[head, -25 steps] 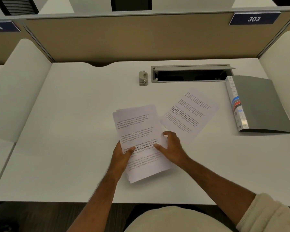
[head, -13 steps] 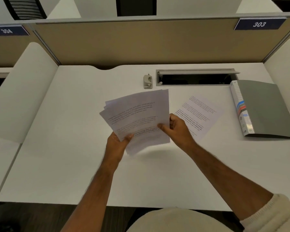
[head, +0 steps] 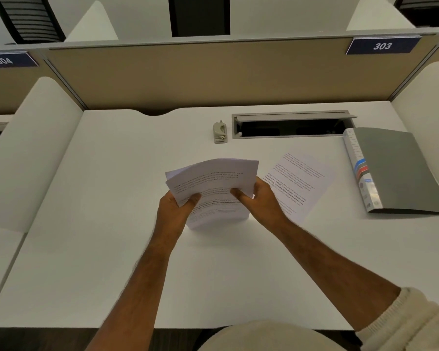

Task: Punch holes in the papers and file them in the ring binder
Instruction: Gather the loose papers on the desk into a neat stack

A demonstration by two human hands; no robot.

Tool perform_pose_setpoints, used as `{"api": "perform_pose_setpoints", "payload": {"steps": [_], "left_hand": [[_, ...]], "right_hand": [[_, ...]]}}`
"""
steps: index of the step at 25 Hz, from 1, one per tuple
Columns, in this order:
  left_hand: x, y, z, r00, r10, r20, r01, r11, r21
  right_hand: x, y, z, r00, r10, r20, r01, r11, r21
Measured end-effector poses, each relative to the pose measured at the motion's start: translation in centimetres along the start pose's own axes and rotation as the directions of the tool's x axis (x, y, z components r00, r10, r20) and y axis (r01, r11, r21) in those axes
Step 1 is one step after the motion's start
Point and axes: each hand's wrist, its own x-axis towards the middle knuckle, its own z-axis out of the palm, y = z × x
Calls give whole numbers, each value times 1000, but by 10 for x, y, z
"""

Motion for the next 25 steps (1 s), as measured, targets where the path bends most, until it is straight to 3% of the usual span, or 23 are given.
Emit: {"api": "perform_pose_setpoints", "payload": {"steps": [5, 12, 16, 25], "left_hand": [[2, -8, -1, 1000, -12, 17, 13, 999, -38], [2, -39, 5, 988, -136, 69, 135, 991, 11], [5, -51, 8, 985, -162, 58, 158, 985, 66], [-6, -71, 19, 960, -253, 116, 260, 965, -45]], "right_hand": [[1, 11, -2, 1000, -3, 7, 3, 1000, -8], [7, 43, 3, 998, 13, 69, -2, 989, -146], [11, 47, 0, 998, 18, 68, -9, 992, -129], [6, 73, -26, 989, 143, 40, -140, 988, -69]]}}
